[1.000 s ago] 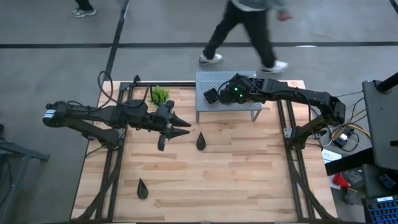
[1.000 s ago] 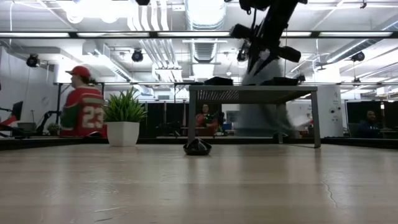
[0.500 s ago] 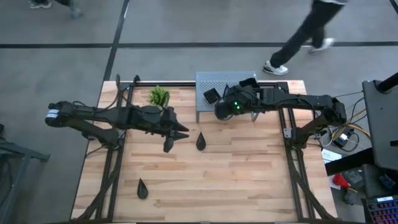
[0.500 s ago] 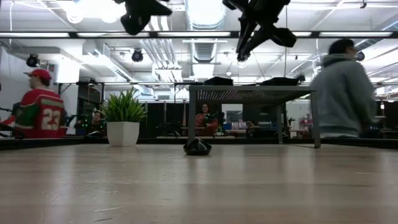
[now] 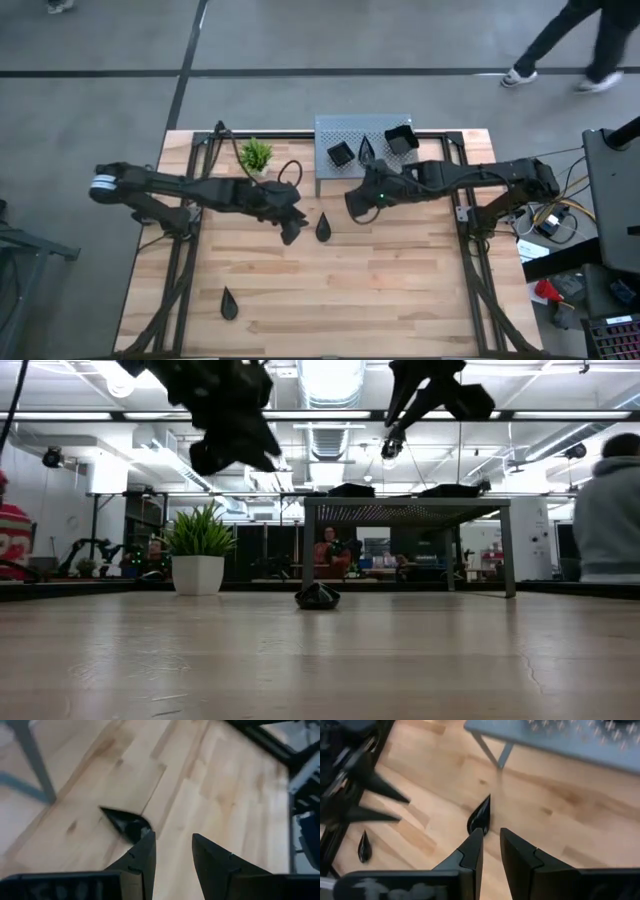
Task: Pick & Place Mini shaped plates
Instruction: Stack the black drop-shaped plate on top of the black drop-shaped plate on the shelf
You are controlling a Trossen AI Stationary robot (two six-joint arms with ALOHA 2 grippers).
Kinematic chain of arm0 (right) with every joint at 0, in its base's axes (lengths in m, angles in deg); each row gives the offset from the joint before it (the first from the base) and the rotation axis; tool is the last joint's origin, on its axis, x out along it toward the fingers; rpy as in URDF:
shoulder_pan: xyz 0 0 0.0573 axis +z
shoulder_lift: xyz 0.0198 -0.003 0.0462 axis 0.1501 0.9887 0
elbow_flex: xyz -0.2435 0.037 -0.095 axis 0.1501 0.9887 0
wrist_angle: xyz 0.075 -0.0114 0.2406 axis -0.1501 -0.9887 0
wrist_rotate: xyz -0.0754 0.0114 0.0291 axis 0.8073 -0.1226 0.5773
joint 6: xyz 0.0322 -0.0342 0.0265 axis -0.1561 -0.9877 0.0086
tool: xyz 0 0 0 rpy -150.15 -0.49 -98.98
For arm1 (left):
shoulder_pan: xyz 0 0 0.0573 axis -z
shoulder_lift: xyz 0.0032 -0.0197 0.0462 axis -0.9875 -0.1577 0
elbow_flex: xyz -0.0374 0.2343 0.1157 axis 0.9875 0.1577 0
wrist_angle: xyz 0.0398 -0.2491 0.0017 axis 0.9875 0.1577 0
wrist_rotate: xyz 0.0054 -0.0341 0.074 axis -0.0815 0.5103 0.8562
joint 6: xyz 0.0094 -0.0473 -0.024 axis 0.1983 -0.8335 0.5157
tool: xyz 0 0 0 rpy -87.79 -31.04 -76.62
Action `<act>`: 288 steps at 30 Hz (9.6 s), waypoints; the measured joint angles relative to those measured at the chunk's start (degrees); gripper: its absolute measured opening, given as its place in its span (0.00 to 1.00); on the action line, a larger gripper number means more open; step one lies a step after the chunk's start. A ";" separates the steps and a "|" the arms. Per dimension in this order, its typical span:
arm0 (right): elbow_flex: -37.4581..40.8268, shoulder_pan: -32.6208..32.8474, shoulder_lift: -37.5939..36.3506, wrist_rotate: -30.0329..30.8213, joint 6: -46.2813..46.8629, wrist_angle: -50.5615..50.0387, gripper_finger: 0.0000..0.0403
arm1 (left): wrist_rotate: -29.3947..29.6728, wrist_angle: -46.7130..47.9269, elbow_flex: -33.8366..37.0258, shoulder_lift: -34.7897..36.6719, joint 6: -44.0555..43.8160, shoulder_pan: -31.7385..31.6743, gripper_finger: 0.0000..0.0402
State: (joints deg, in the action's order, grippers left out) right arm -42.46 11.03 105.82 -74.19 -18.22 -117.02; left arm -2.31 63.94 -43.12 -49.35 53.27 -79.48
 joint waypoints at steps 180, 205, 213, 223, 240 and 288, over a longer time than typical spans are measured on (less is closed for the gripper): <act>-6.99 16.72 22.23 -6.69 -54.82 14.21 0.16 | -20.34 -16.40 -2.29 -15.67 -16.98 -1.10 0.00; -10.92 16.50 22.25 -3.25 -56.50 5.39 0.02 | -19.96 -16.41 -3.27 -15.47 -18.84 -1.26 0.00; -10.84 16.48 22.25 -3.22 -56.54 3.72 0.02 | -19.38 -16.43 -3.27 -15.47 -19.23 -1.28 0.01; -10.77 16.35 22.25 -2.75 -57.37 2.42 0.02 | -20.89 -16.43 -3.14 -14.56 -18.98 -1.17 0.22; -8.40 18.03 22.14 -7.15 -26.64 3.40 0.02 | -22.21 -12.34 -3.07 -14.32 -9.07 -1.08 0.34; -3.87 40.94 22.16 6.01 37.15 9.02 0.30 | -8.91 -22.29 -3.68 -32.17 28.13 5.17 0.34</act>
State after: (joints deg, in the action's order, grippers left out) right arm -46.33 51.97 127.98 -68.19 18.94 -107.99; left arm -11.22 41.65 -46.80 -81.52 81.40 -74.32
